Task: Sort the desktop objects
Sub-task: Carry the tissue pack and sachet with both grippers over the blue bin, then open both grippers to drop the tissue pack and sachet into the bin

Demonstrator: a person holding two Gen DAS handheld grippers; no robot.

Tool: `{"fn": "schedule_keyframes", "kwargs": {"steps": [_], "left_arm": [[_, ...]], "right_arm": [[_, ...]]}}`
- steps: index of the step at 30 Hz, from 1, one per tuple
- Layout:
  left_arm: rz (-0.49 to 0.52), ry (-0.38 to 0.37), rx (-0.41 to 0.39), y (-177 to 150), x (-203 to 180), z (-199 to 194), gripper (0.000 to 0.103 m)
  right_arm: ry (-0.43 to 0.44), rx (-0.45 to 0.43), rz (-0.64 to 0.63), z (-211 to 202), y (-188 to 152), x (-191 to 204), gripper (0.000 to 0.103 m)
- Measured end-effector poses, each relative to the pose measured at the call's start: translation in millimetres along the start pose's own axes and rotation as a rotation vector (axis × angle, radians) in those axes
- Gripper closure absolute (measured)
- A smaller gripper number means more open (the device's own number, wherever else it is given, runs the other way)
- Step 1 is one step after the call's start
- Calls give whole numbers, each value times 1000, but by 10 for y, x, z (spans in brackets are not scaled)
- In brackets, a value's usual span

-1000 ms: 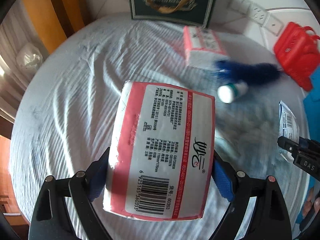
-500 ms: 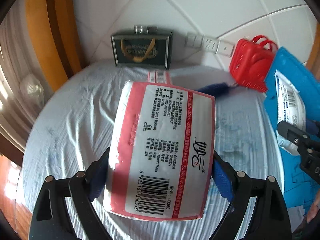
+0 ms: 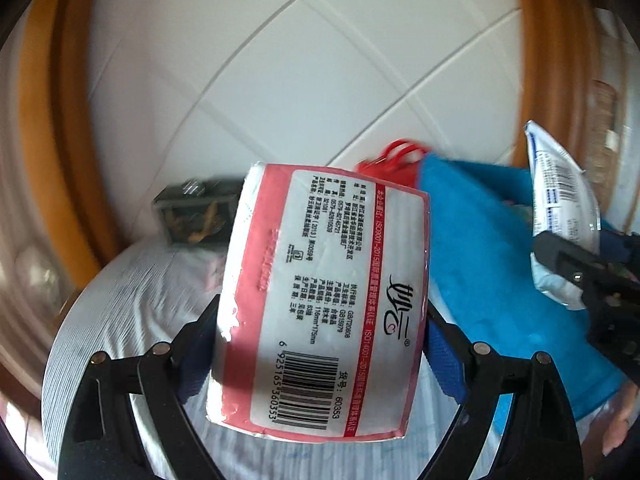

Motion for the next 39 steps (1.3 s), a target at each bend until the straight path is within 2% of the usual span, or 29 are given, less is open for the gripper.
{"fn": "schedule_keyframes", "kwargs": {"steps": [5, 10, 15, 18, 20, 24, 34, 37, 39], "left_arm": [[69, -87, -61, 255, -815, -140, 13], [118, -161, -76, 344, -1538, -172, 13], [160, -223, -78, 382, -2257, -161, 13], [189, -245, -56, 319, -2613, -87, 13], [211, -246, -31, 232, -2853, -59, 13], [234, -249, 22, 100, -3107, 45, 13], [262, -242, 50, 19, -3367, 156, 13], [273, -230, 52, -14, -3400, 168, 12], [262, -224, 55, -14, -3379, 178, 11]], "right_arm": [[-113, -50, 60, -308, 8, -757, 53], [-215, -67, 116, -557, -93, -1547, 53], [-300, -44, 140, -634, -307, -2189, 53], [-310, -7, 174, -611, -504, -2566, 53], [-315, 12, 184, -616, -616, -2673, 53], [-309, 48, 188, -562, -803, -2853, 53], [-306, 80, 153, -433, -911, -3077, 53], [-308, 83, 163, -431, -937, -3106, 50], [-320, 82, 166, -446, -946, -3149, 43]]}}
Point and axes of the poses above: each gripper's, at about its wrist camera, not at the fingertips, and z roughly the way its jaws point, x to its left, y to its top, the point moved 10 cm from there along z, roughly the way its jaws point, and after that the axes turned 1 degree about -x, right-handed, at the moved point
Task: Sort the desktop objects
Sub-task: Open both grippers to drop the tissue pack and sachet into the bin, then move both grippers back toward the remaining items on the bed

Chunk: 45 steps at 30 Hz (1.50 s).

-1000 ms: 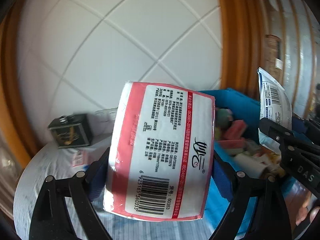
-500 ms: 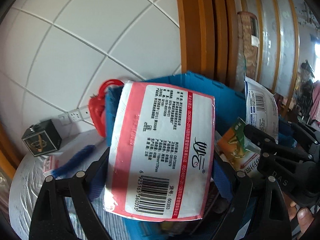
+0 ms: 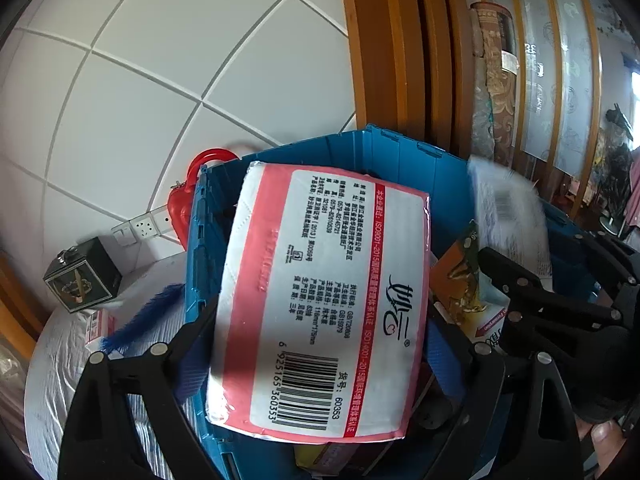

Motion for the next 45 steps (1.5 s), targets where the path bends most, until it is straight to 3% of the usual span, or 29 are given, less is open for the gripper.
{"fn": "schedule_keyframes", "kwargs": {"steps": [1, 3, 6, 9, 17, 26, 33, 40, 45], "left_arm": [[-4, -1, 3, 2, 15, -1, 11], [-7, 1, -2, 10, 40, -16, 11], [-17, 5, -47, 84, 97, -119, 10], [-9, 8, -83, 134, 147, -214, 7], [-43, 30, -107, 83, 579, -376, 7], [-151, 70, -78, -252, 1688, -557, 7], [-211, 136, -39, -640, 2655, -655, 7], [-272, 190, -1, -990, 3590, -672, 7], [-333, 231, 49, -1339, 4232, -591, 7]], "right_arm": [[-5, -4, 4, -7, 6, -26, 39], [-19, -12, 10, -31, 16, -76, 20], [-39, -23, 16, -74, 40, -131, 7], [-66, -32, 24, -131, 76, -161, 0], [-91, -58, 13, -339, 227, 54, 0], [16, -144, -34, -733, 608, 1031, 0], [100, -148, -79, -726, 798, 2145, 0], [178, -117, -138, -574, 817, 3182, 0], [239, -42, -149, -315, 722, 3744, 0]]}}
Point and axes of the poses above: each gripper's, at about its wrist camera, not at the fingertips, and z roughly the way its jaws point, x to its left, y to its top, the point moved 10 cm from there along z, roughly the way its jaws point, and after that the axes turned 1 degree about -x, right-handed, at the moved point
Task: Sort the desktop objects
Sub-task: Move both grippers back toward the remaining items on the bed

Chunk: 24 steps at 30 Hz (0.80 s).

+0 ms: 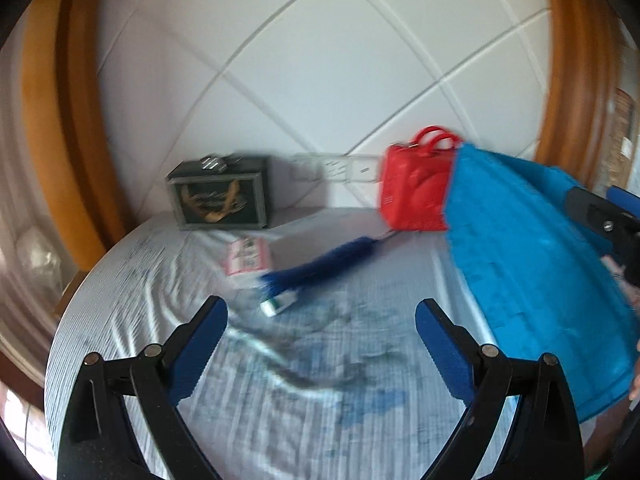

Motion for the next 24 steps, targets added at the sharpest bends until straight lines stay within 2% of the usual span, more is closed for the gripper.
{"fn": "schedule_keyframes", "kwargs": {"steps": [7, 11, 17, 19, 21, 22, 24], "left_arm": [[-92, 101, 136, -296, 1020, 598, 7], [-155, 160, 195, -468, 1576, 918, 7], [-213, 208, 275, -703, 2124, 1462, 7], [-234, 216, 310, -802, 2278, 1707, 7], [-249, 222, 340, -888, 2389, 1918, 7], [-252, 225, 354, -925, 2439, 2014, 7], [-259, 236, 384, -1017, 2543, 2229, 7]], "right_arm": [[49, 131, -18, 765, -140, 487, 0], [84, 233, -7, 1311, -352, 742, 0], [171, 404, -7, 2224, -825, 1265, 0], [187, 455, -25, 2508, -988, 1453, 7], [209, 515, -46, 2784, -1186, 1642, 44], [221, 547, -44, 2902, -1281, 1718, 47], [254, 596, -16, 3136, -1451, 1872, 46]]}}
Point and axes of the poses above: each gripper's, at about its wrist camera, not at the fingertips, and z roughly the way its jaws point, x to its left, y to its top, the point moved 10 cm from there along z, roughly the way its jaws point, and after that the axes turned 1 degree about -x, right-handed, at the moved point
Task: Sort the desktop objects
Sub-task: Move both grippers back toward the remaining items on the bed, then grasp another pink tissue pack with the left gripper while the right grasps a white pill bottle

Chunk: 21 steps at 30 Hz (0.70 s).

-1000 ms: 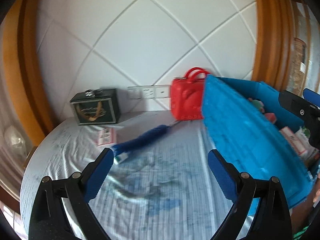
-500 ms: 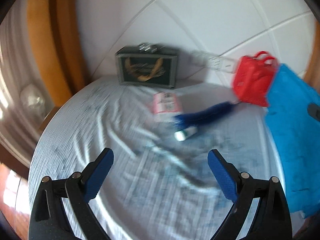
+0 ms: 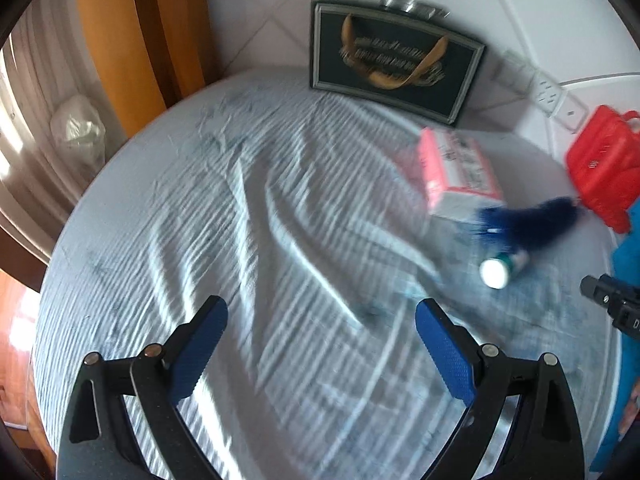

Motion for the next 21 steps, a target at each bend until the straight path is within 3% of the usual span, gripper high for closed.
{"fn": "schedule_keyframes", "kwargs": {"steps": [1, 3, 5, 11, 13, 14, 21], "left_arm": [[-1, 5, 10, 0, 30, 87, 7], [-5, 14, 31, 8, 79, 261, 7], [-10, 23, 51, 8, 120, 430, 7], [-22, 2, 83, 148, 2, 774, 7], [-4, -13, 72, 280, -138, 825, 7], [8, -25, 59, 384, -254, 852, 7], [88, -123, 11, 1084, -1143, 903, 7]], "right_arm": [[9, 12, 7, 108, 1, 29, 43], [34, 41, 20, 357, 17, 113, 22], [55, 60, 24, 540, 40, 193, 17], [62, 96, 22, 976, 53, 275, 19], [18, 95, -6, 996, 29, 184, 41], [3, 95, 0, 994, 14, 98, 43], [-59, 79, 47, 898, 15, -477, 43]]}}
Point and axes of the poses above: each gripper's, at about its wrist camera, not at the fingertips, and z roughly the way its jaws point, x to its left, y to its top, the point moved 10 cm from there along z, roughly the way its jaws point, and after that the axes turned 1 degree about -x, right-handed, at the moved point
